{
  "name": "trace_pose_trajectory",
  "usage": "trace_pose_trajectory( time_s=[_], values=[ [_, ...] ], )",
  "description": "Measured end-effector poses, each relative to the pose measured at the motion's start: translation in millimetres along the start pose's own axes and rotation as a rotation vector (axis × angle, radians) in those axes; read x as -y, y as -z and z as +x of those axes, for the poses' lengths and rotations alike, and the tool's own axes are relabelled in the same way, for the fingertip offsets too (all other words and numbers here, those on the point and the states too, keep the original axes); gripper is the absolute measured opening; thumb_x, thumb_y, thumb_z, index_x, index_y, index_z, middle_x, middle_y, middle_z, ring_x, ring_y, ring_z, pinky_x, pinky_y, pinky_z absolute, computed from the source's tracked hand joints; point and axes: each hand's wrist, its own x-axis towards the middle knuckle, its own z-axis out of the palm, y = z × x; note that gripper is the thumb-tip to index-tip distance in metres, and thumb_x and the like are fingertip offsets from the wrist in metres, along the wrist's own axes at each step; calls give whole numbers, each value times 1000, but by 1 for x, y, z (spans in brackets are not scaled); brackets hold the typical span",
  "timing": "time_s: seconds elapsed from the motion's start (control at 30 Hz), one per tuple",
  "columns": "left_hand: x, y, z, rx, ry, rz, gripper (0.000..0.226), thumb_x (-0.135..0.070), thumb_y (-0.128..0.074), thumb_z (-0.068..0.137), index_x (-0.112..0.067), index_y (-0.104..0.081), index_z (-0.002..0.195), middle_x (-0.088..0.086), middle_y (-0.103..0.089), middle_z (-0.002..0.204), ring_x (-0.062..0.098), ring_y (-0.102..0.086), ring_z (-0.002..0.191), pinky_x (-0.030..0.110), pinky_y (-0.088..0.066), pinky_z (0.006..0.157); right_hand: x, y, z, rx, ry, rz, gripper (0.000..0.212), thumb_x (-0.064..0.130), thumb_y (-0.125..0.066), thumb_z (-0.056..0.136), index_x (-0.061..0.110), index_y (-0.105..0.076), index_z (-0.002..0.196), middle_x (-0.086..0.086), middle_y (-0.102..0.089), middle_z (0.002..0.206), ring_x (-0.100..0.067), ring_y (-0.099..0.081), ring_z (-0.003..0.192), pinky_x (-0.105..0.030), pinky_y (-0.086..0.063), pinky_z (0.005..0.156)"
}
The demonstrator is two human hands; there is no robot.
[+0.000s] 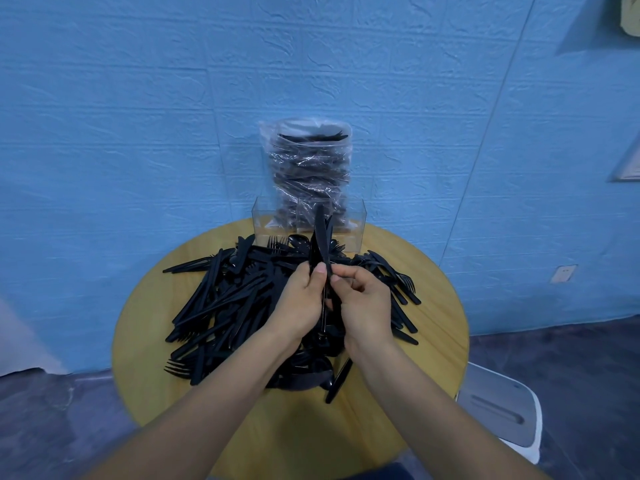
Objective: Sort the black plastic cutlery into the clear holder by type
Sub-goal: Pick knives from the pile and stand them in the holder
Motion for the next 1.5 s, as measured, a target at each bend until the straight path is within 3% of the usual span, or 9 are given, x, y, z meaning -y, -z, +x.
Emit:
trace_pose_trajectory(
  time_s=[0.13,0.3,0.47,0.63,0.77,0.93,1.07,1.17,1.5],
  values=[
    [-1,1,2,-11,-2,-1,24,-26,-38,101,-10,-55,98,8,-62,97,18,-59,90,32,-49,82,1,2,3,-12,2,-63,20,4,-62,89,20,-71,83,-2,-65,77,-10,-59,72,-16,-49,65],
    [5,4,4,-9,6,19,23,-28,-39,101,-10,-52,93,9,-58,91,17,-54,83,29,-43,71,5,7,8,43,-57,-117,13,4,-65,87,14,-72,83,2,-67,70,-5,-60,62,-12,-47,55],
    [3,3,3,-1,-30,41,21,-25,-37,101,-7,-48,95,0,-54,87,10,-52,83,22,-43,74,4,6,14,46,-47,-191,14,2,-67,84,14,-72,78,-1,-69,72,-10,-65,69,-22,-55,72],
    [5,3,4,16,-13,98,23,-25,-36,102,-14,-42,83,-2,-49,83,7,-47,78,22,-41,71,0,12,20,35,119,-465,9,11,-71,83,19,-76,85,6,-71,79,-10,-67,78,-32,-56,78],
    [11,5,7,65,11,160,28,-28,-35,102,-5,-48,96,15,-58,101,22,-56,94,39,-46,89,6,21,23,111,327,-712,7,18,-74,80,22,-77,84,19,-59,65,4,-57,63,-18,-48,63],
    [8,5,11,92,12,131,23,-25,-34,102,-11,-48,89,5,-56,86,16,-56,81,31,-49,77,14,34,40,273,91,-347,12,7,-69,84,17,-72,78,1,-70,76,-7,-62,67,-17,-51,63],
    [5,1,5,228,28,123,21,-20,-31,103,-11,-43,88,0,-47,79,8,-50,64,19,-44,58,21,38,58,211,94,-290,25,21,-60,92,14,-56,116,-3,-57,84,-7,-52,63,-17,-44,56],
    [2,-6,-1,354,39,153,19,-20,-31,103,-13,-41,89,-1,-47,80,7,-48,62,19,-42,56,19,37,68,260,207,-446,43,33,-55,94,23,-42,134,3,-50,88,-11,-50,73,-26,-44,71],
    [9,-15,3,393,-43,228,19,-22,-29,102,-8,-41,96,-4,-40,72,5,-36,58,18,-35,53,8,48,75,154,399,-579,22,33,-59,91,13,-62,100,5,-60,70,-6,-54,51,-23,-45,55]
  ],
)
